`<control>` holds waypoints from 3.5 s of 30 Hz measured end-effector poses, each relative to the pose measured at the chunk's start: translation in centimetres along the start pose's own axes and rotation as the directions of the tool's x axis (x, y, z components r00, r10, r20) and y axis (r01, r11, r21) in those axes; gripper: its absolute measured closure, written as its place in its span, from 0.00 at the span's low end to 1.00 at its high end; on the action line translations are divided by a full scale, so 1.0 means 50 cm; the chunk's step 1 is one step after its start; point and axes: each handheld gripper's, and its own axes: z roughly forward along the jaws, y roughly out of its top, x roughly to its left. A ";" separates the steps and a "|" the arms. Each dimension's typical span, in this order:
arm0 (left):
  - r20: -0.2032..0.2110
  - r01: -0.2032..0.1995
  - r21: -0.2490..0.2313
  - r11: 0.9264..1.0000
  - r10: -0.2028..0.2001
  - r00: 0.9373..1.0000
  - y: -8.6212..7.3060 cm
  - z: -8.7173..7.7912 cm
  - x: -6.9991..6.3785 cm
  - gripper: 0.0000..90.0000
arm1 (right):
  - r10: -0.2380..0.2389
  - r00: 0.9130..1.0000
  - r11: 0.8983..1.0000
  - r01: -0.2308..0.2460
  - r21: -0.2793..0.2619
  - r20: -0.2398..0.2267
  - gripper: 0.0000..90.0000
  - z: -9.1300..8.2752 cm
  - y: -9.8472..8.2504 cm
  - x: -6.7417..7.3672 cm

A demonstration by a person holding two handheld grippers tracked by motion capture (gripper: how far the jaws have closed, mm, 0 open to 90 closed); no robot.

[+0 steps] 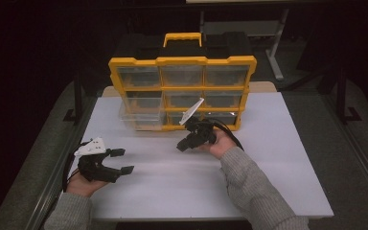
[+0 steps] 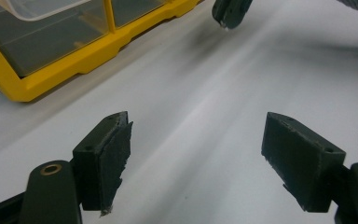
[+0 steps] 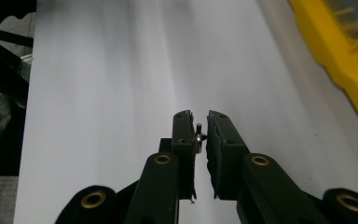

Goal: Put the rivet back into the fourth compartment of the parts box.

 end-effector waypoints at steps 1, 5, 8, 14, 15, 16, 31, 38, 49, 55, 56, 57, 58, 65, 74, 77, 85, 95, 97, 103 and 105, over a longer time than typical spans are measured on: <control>0.000 -0.001 0.001 1.000 0.001 1.000 0.000 0.000 0.000 0.26 | 0.008 1.000 1.000 -0.008 -0.001 0.001 0.89 -0.006 0.002 0.000; 0.000 0.000 0.000 1.000 0.000 1.000 0.000 0.000 0.000 0.26 | 0.009 1.000 1.000 -0.009 -0.011 0.011 0.89 -0.026 0.010 -0.008; 0.000 0.001 0.000 1.000 -0.001 1.000 0.000 0.000 0.000 0.26 | -0.001 1.000 1.000 0.001 -0.019 0.020 0.89 -0.040 0.017 -0.011; 0.001 -0.003 0.004 1.000 0.003 1.000 0.000 -0.002 0.001 0.26 | 0.001 1.000 1.000 -0.001 -0.018 0.025 0.89 -0.064 0.033 -0.011; 0.000 -0.008 0.004 1.000 0.008 1.000 0.001 -0.002 0.002 0.26 | -0.003 1.000 1.000 0.003 -0.021 0.027 0.89 -0.069 0.036 -0.013; 0.000 -0.007 0.004 1.000 0.007 1.000 0.001 -0.002 0.002 0.26 | 0.000 1.000 1.000 0.001 -0.025 0.026 0.89 -0.072 0.039 -0.013; -0.001 -0.001 0.004 1.000 0.001 1.000 0.000 -0.002 0.001 0.26 | -0.014 0.999 0.999 0.015 -0.041 0.034 0.89 -0.125 0.081 -0.014; -0.003 -0.003 0.003 1.000 0.003 1.000 0.000 -0.003 0.002 0.26 | -0.047 0.998 0.998 0.049 -0.045 0.050 0.89 -0.146 0.106 -0.013; -0.006 -0.003 0.001 1.000 0.003 1.000 0.000 -0.003 0.002 0.25 | -0.078 0.994 0.995 0.082 -0.051 0.070 0.89 -0.175 0.150 0.000; -0.010 -0.005 -0.002 1.000 0.005 1.000 0.001 -0.004 0.003 0.25 | -0.103 0.992 0.993 0.107 -0.055 0.077 0.89 -0.187 0.179 0.004; -0.011 -0.003 -0.004 1.000 0.003 1.000 0.001 -0.004 0.002 0.25 | -0.106 0.991 0.992 0.110 -0.060 0.076 0.89 -0.188 0.183 0.005; -0.012 -0.003 -0.004 1.000 0.003 1.000 0.001 -0.004 0.003 0.24 | -0.110 0.991 0.992 0.115 -0.060 0.076 0.89 -0.189 0.188 0.006; -0.012 -0.001 -0.005 1.000 0.001 1.000 0.001 -0.005 0.002 0.24 | -0.111 0.991 0.992 0.116 -0.057 0.075 0.89 -0.189 0.193 0.007; -0.016 0.003 -0.009 1.000 -0.004 1.000 0.001 -0.006 0.003 0.24 | -0.136 0.987 0.988 0.141 -0.059 0.085 0.89 -0.195 0.227 0.013; -0.023 -0.002 -0.011 1.000 0.002 1.000 0.000 -0.009 0.006 0.24 | -0.166 0.984 0.984 0.170 -0.057 0.070 0.89 -0.177 0.277 0.023; -0.024 0.000 -0.011 1.000 0.000 1.000 -0.001 -0.010 0.006 0.24 | -0.174 0.983 0.983 0.177 -0.055 0.061 0.89 -0.166 0.291 0.024; -0.023 0.006 -0.012 1.000 -0.006 1.000 -0.002 -0.010 0.007 0.24 | -0.181 0.982 0.982 0.183 -0.043 0.058 0.89 -0.143 0.318 0.026; -0.019 0.015 -0.011 1.000 -0.015 1.000 -0.002 -0.012 0.006 0.24 | -0.198 0.979 0.979 0.200 -0.035 0.051 0.89 -0.116 0.348 0.028; -0.019 0.016 -0.017 1.000 -0.016 1.000 -0.003 -0.012 0.006 0.24 | -0.200 0.979 0.979 0.201 -0.033 0.048 0.89 -0.111 0.353 0.028; -0.018 0.018 -0.021 1.000 -0.018 1.000 -0.003 -0.011 0.005 0.24 | -0.200 0.979 0.980 0.200 -0.012 0.046 0.89 -0.084 0.358 0.023; -0.018 0.021 -0.021 1.000 -0.021 1.000 -0.004 -0.012 0.005 0.24 | -0.206 0.978 0.979 0.206 -0.005 0.045 0.89 -0.074 0.358 0.022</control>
